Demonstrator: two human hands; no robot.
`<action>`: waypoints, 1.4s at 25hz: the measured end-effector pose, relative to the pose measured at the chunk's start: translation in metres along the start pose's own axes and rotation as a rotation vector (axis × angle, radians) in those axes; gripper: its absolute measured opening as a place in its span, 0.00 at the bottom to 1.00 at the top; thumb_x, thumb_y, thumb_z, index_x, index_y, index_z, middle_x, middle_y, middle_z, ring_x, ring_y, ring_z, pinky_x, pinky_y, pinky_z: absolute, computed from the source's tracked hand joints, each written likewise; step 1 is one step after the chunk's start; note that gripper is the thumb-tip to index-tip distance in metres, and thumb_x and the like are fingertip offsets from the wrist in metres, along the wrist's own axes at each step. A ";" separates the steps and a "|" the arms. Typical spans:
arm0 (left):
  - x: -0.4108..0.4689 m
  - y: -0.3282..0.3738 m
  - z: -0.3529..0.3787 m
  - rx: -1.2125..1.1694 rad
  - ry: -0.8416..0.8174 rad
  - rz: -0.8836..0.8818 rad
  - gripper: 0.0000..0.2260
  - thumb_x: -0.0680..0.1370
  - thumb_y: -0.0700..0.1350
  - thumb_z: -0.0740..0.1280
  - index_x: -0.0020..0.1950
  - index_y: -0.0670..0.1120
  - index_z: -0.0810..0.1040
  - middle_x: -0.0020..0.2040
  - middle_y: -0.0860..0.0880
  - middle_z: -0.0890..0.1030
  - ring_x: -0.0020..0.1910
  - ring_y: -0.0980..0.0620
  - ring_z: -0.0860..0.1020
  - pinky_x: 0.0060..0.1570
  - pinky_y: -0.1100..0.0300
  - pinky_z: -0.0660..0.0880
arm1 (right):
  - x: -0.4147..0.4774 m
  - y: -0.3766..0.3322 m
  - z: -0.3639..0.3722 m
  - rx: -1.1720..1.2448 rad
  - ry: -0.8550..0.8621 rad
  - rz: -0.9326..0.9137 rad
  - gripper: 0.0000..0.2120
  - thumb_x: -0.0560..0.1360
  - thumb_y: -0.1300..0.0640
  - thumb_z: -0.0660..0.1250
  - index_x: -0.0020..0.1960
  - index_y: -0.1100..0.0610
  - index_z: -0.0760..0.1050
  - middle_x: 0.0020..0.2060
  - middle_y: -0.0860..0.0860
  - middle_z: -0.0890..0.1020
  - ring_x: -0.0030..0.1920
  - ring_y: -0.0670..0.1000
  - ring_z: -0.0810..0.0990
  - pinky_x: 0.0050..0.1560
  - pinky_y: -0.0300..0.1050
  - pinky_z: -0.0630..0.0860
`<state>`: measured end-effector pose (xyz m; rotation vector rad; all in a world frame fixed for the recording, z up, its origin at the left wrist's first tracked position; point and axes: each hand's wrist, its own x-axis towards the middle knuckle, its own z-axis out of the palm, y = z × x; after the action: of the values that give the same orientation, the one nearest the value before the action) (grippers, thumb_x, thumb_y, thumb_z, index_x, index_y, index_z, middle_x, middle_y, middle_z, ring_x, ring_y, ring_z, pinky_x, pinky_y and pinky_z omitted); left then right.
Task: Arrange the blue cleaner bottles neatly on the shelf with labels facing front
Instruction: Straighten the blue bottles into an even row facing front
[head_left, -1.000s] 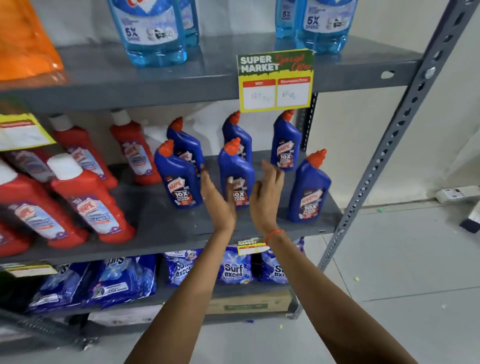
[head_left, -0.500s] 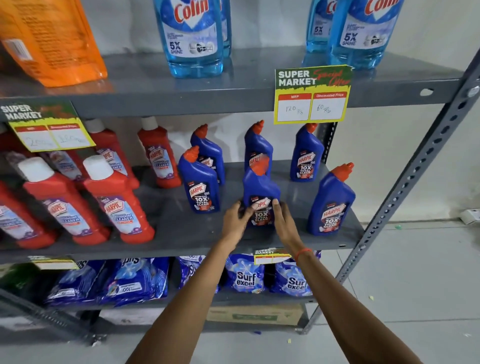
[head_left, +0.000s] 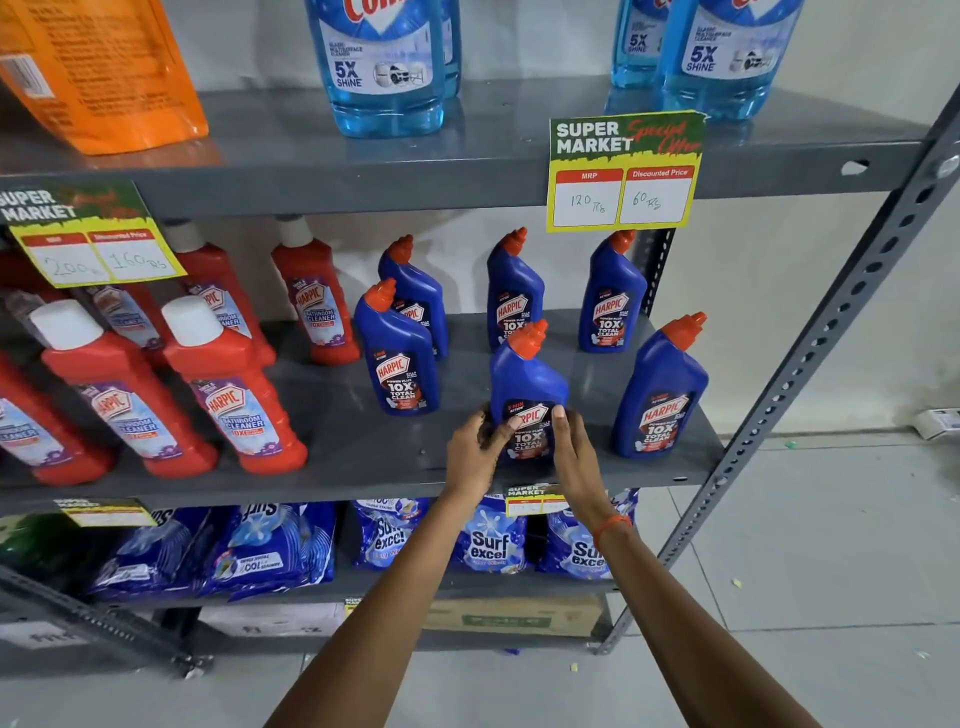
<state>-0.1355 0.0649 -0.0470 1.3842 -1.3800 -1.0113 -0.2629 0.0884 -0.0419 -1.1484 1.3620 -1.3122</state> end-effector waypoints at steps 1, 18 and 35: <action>0.000 0.000 0.000 -0.001 -0.002 0.001 0.18 0.75 0.49 0.68 0.61 0.42 0.75 0.54 0.41 0.82 0.53 0.46 0.81 0.54 0.52 0.78 | -0.001 -0.001 0.000 0.010 0.003 -0.001 0.09 0.79 0.44 0.53 0.52 0.44 0.70 0.49 0.45 0.80 0.50 0.41 0.79 0.42 0.31 0.76; 0.022 0.045 -0.077 0.021 0.428 0.286 0.31 0.75 0.54 0.66 0.73 0.47 0.58 0.72 0.44 0.68 0.70 0.50 0.68 0.70 0.54 0.66 | -0.006 -0.092 0.103 -0.176 0.237 -0.697 0.17 0.78 0.60 0.58 0.66 0.59 0.67 0.61 0.58 0.71 0.63 0.49 0.69 0.68 0.39 0.65; 0.040 -0.022 -0.138 -0.238 0.135 -0.075 0.13 0.76 0.47 0.67 0.58 0.43 0.76 0.51 0.46 0.82 0.48 0.55 0.80 0.47 0.66 0.77 | 0.031 0.019 0.153 -0.149 -0.058 -0.074 0.15 0.76 0.45 0.59 0.60 0.49 0.68 0.58 0.56 0.77 0.59 0.56 0.76 0.62 0.57 0.74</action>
<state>0.0051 0.0308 -0.0310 1.3080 -1.0786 -1.0734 -0.1182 0.0319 -0.0669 -1.3391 1.4049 -1.2355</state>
